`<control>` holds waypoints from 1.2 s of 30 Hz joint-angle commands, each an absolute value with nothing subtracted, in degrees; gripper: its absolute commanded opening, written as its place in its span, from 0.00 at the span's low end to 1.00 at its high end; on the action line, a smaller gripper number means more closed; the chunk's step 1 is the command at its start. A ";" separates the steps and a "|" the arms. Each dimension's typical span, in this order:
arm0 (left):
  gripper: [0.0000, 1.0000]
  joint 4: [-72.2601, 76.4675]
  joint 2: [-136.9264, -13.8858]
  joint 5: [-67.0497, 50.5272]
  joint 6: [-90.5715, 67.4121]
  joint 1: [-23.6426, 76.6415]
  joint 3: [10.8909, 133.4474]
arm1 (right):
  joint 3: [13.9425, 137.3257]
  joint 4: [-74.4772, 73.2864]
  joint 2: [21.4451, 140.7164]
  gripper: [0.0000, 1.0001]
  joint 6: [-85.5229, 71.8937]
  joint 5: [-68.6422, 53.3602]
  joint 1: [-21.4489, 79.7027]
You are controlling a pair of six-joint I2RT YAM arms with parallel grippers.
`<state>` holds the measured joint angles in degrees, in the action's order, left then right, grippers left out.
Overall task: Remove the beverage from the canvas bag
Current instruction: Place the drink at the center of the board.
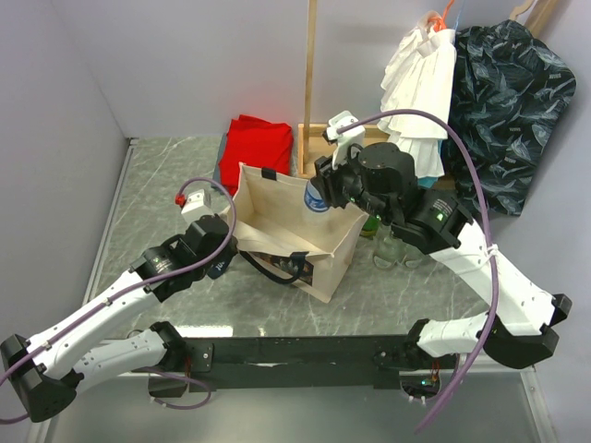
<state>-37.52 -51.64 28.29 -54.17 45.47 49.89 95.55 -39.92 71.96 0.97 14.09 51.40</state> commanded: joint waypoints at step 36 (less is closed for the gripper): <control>0.21 -34.54 -52.82 27.16 -52.73 45.62 51.06 | 101.07 -28.83 62.58 0.00 3.43 23.03 51.68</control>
